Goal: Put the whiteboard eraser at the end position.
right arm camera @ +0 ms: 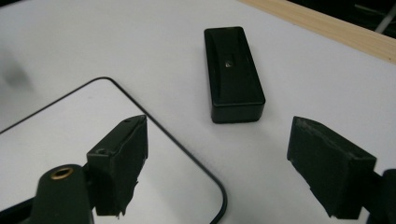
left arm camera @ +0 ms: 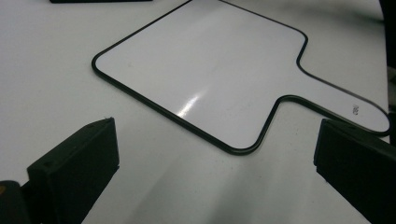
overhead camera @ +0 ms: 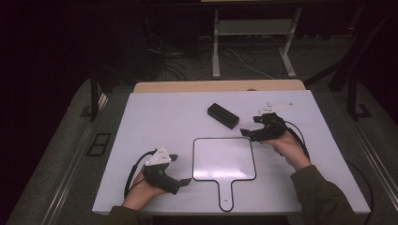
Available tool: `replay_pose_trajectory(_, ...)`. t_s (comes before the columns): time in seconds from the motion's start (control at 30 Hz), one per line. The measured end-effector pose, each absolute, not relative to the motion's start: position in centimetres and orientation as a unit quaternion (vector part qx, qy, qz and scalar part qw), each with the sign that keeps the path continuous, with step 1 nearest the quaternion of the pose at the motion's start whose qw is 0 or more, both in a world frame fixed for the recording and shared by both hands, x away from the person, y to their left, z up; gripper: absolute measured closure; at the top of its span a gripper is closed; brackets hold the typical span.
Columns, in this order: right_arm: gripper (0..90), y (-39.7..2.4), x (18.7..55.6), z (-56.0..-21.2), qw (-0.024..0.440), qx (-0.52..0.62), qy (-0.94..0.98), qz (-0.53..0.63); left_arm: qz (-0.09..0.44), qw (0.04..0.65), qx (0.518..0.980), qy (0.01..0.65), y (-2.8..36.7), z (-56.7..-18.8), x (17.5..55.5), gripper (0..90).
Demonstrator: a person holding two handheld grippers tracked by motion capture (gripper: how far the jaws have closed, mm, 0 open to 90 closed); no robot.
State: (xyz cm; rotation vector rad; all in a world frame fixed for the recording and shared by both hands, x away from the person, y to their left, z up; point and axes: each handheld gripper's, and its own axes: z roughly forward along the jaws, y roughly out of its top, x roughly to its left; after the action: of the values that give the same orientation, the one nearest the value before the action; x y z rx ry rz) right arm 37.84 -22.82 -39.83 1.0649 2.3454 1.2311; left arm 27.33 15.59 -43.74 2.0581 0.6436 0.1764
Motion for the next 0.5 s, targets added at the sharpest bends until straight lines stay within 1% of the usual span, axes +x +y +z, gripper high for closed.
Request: replay_pose_trajectory(0.5,17.4,-25.7,32.5,-41.1,0.152,0.373,0.799,0.447,0.075,0.469,0.840,0.261,15.5,-43.7,27.2,0.0)
